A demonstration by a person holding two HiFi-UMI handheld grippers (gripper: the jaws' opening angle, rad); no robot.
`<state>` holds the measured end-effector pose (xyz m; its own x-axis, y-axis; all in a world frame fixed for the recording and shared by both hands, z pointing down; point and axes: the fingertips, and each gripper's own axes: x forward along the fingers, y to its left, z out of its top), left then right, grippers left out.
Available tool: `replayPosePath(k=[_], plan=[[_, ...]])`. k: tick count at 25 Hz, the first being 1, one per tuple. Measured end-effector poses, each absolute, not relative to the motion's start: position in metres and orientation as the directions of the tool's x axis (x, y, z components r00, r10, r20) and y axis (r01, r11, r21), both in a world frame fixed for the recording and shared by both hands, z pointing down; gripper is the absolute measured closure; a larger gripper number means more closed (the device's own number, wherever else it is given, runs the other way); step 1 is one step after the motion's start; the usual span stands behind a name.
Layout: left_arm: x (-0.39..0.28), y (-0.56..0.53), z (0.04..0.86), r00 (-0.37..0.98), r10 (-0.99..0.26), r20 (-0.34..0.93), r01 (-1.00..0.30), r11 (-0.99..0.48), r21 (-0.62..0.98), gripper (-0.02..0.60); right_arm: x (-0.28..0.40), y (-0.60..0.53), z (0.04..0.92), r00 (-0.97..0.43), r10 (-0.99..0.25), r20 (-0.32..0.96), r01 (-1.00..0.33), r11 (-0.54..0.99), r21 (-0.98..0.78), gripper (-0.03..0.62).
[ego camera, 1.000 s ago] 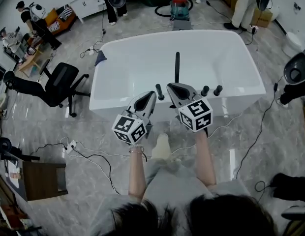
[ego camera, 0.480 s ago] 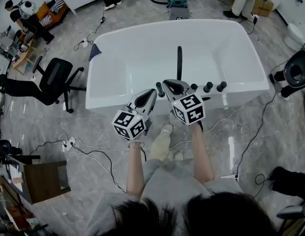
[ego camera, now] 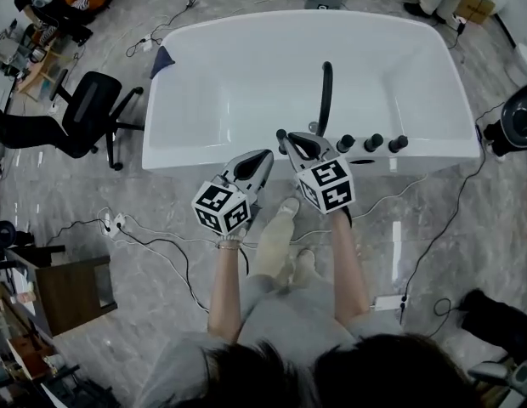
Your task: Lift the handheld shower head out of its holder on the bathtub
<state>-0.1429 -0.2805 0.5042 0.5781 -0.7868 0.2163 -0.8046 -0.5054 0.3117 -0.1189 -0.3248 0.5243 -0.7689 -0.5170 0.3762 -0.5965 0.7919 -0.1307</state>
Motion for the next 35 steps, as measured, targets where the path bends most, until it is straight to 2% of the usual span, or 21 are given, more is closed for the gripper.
replayPosePath(k=[6, 9, 16, 22, 35], plan=[[-0.157, -0.296, 0.535, 0.568, -0.788, 0.237, -0.807, -0.476, 0.350, 0.577, -0.127, -0.333, 0.566, -0.757, -0.488, 0.435, -0.591, 0.795, -0.137, 0.565], [-0.158, -0.301, 0.550, 0.574, -0.781, 0.248, -0.802, -0.475, 0.362, 0.577, -0.129, -0.339, 0.586, -0.754, -0.474, 0.454, -0.590, 0.793, -0.152, 0.525], [-0.162, -0.312, 0.580, 0.578, -0.768, 0.277, -0.799, -0.461, 0.386, 0.577, -0.135, -0.351, 0.628, -0.740, -0.443, 0.507, -0.584, 0.796, -0.157, 0.511], [-0.164, -0.323, 0.605, 0.575, -0.763, 0.296, -0.802, -0.453, 0.390, 0.577, -0.143, -0.363, 0.654, -0.753, -0.412, 0.514, -0.562, 0.808, -0.175, 0.470], [-0.183, -0.317, 0.648, 0.536, -0.774, 0.338, -0.825, -0.393, 0.407, 0.577, -0.160, -0.369, 0.709, -0.743, -0.388, 0.546, -0.552, 0.816, -0.170, 0.448]])
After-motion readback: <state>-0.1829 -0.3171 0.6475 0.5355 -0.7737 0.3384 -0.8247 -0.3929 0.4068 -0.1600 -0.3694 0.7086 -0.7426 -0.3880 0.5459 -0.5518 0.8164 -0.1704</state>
